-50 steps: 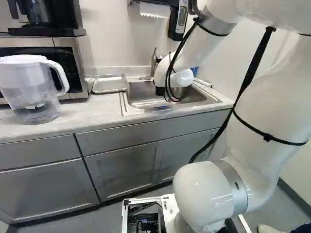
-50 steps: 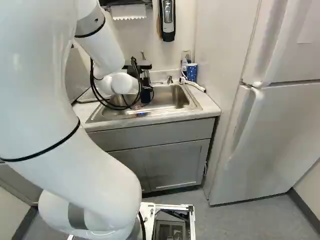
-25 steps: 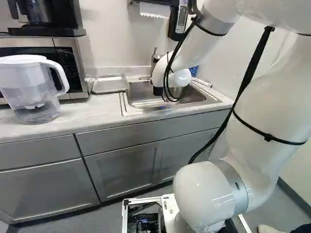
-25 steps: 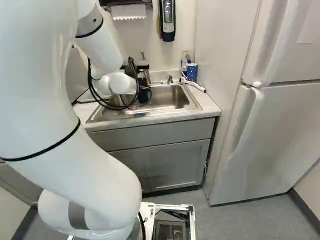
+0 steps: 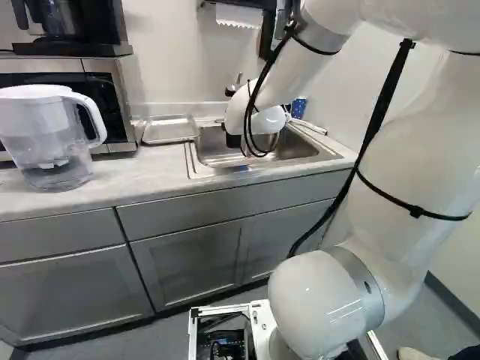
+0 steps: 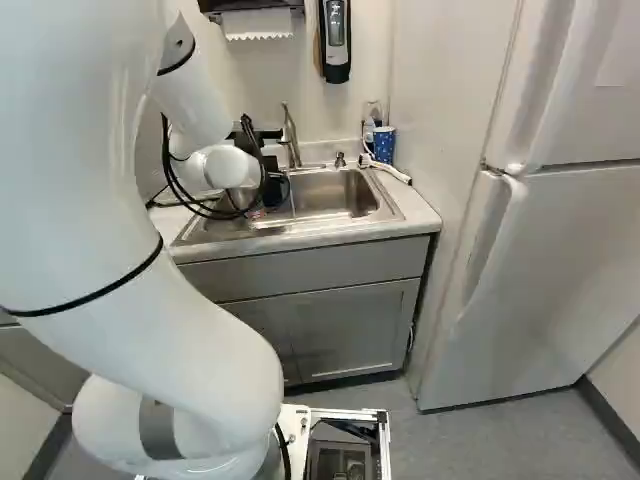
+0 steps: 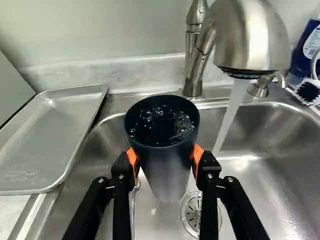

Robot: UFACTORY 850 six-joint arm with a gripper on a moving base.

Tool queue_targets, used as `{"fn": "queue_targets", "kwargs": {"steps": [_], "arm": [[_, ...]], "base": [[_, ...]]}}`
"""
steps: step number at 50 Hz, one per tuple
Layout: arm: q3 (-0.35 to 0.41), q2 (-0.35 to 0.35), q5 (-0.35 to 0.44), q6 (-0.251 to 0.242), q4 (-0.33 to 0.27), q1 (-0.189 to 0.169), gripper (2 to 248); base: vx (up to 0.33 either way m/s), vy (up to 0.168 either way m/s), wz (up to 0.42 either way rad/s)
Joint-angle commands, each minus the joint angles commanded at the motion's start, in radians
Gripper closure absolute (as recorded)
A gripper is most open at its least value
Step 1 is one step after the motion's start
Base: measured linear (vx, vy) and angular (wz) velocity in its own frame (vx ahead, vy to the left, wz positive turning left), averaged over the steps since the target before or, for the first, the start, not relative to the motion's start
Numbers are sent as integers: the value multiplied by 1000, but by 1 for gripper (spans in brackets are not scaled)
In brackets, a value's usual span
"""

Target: Rinse the cup and place it in the tray

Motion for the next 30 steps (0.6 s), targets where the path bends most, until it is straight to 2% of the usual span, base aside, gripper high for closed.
{"fn": "queue_targets", "kwargs": {"steps": [30], "arm": [[-40,24,0,0,0,88,126]], "base": [[0,0,0]]}}
